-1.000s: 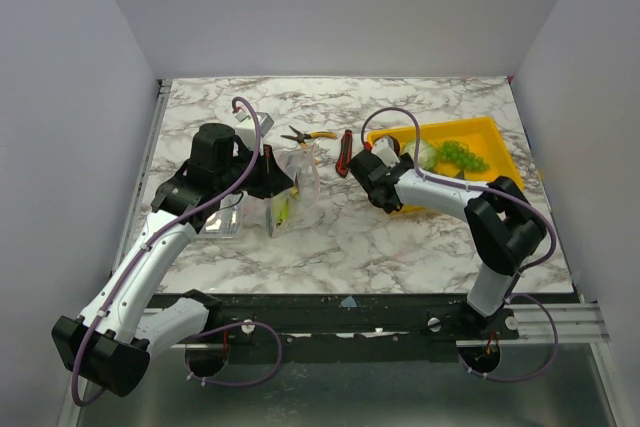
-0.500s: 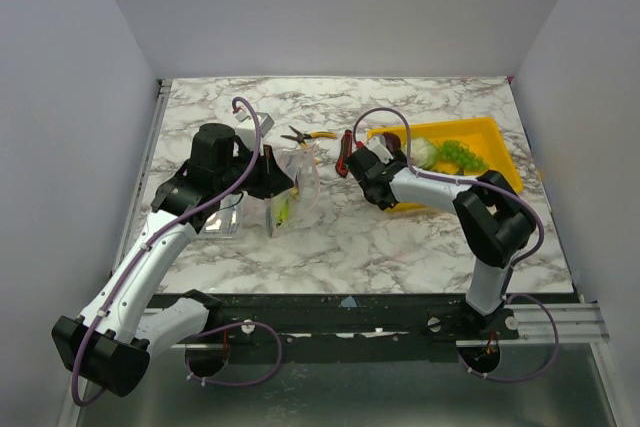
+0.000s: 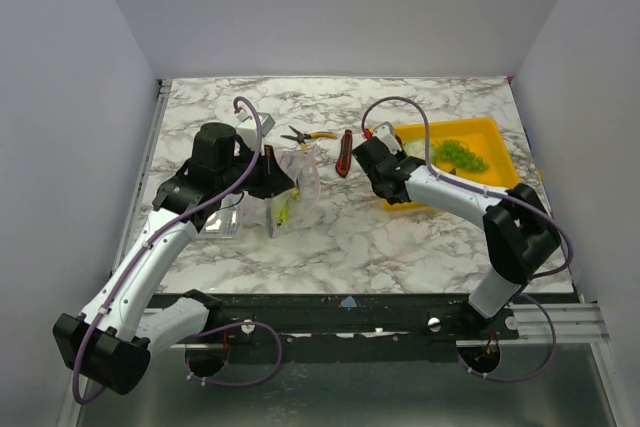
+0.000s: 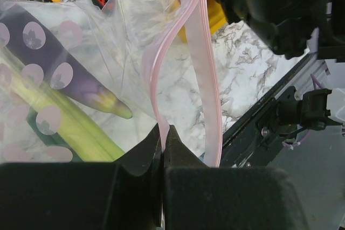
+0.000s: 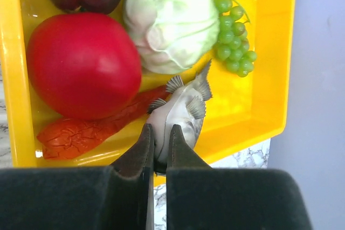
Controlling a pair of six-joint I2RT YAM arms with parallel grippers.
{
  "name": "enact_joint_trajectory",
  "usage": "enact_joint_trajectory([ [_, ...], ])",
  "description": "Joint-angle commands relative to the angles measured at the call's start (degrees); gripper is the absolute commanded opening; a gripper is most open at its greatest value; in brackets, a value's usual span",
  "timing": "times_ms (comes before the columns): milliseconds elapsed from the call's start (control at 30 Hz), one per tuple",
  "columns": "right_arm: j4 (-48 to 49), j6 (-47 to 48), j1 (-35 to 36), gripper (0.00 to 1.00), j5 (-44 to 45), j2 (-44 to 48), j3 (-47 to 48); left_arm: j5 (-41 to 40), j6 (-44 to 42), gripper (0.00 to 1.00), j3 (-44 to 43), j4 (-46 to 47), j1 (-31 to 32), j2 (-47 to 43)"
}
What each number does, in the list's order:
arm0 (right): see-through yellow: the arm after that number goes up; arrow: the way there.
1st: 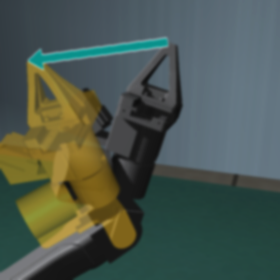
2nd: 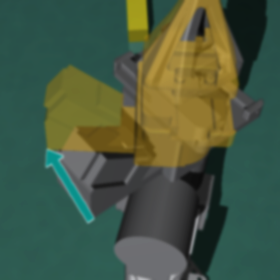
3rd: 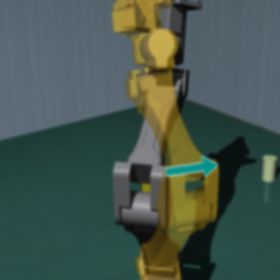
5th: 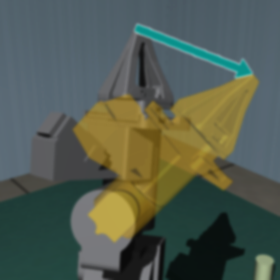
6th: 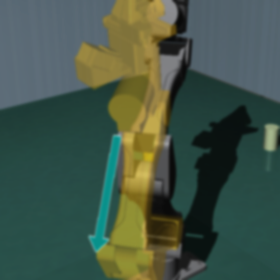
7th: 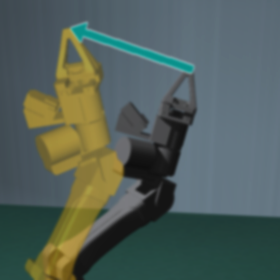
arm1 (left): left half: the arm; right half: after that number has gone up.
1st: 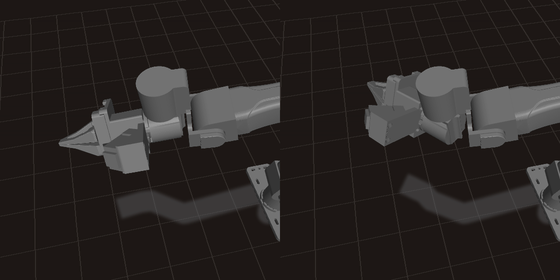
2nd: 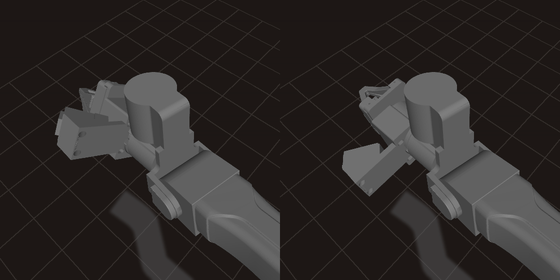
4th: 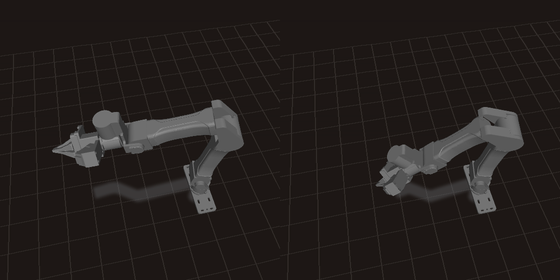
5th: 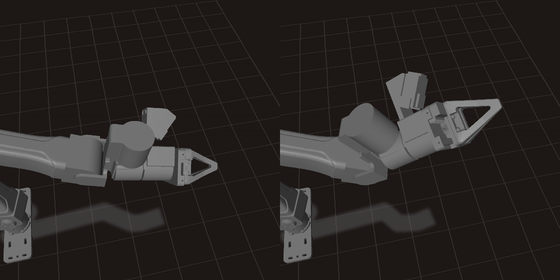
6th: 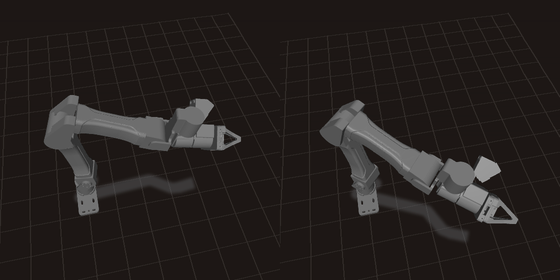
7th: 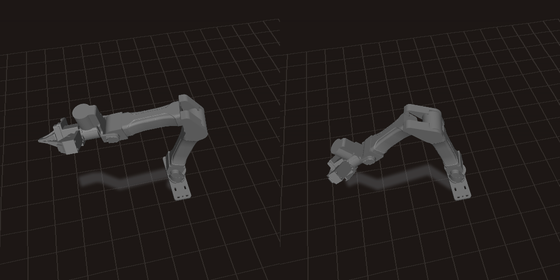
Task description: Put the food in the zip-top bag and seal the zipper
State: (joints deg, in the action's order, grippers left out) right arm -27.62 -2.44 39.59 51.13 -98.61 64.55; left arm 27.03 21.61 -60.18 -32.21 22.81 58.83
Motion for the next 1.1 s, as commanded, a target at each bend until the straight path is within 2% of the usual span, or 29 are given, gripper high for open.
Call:
enact_joint_trajectory([
  [0, -5.86, -3.24, -0.09, 0.01, -2.04, 6.81, 2.48, 1.27, -0.51, 0.00, 0.29, 1.56, -0.52, 0.32],
  [167, -10.92, -4.12, -0.11, 0.01, -2.56, 14.89, 4.48, 1.20, -0.51, 0.00, 0.24, 1.61, -0.62, 0.57],
  [300, -14.43, -5.82, -0.08, 0.00, -7.13, 21.88, 8.35, 1.28, -0.51, 0.00, 0.24, 1.61, -0.60, 0.64],
  [367, -14.68, -5.80, -0.05, 0.00, -13.35, 25.59, 10.57, 1.25, -0.51, 0.00, 0.24, 1.69, -0.57, 0.64],
  [467, -14.84, -5.43, -0.11, 0.01, -28.01, 29.99, 14.70, 1.32, -0.51, 0.00, 0.24, 1.66, -0.69, 0.67],
  [567, -13.91, -5.72, -0.05, 0.01, -44.11, 32.12, 18.45, 1.36, -0.51, 0.00, 0.22, 1.69, -0.73, 0.67],
  [700, -10.47, -8.13, 0.03, 0.01, -58.85, 33.86, 21.11, 1.12, -0.51, 0.00, 0.24, 1.68, -0.77, 0.75],
  [967, 2.85, -15.94, 0.01, 0.01, -78.24, 39.24, 17.44, 0.85, -0.60, 0.00, 0.24, 1.64, -0.91, 0.90],
  [1067, 6.37, -19.32, 0.11, 0.01, -78.65, 40.41, 15.25, 0.84, -0.60, 0.00, 0.32, 1.85, -1.02, 0.68],
])
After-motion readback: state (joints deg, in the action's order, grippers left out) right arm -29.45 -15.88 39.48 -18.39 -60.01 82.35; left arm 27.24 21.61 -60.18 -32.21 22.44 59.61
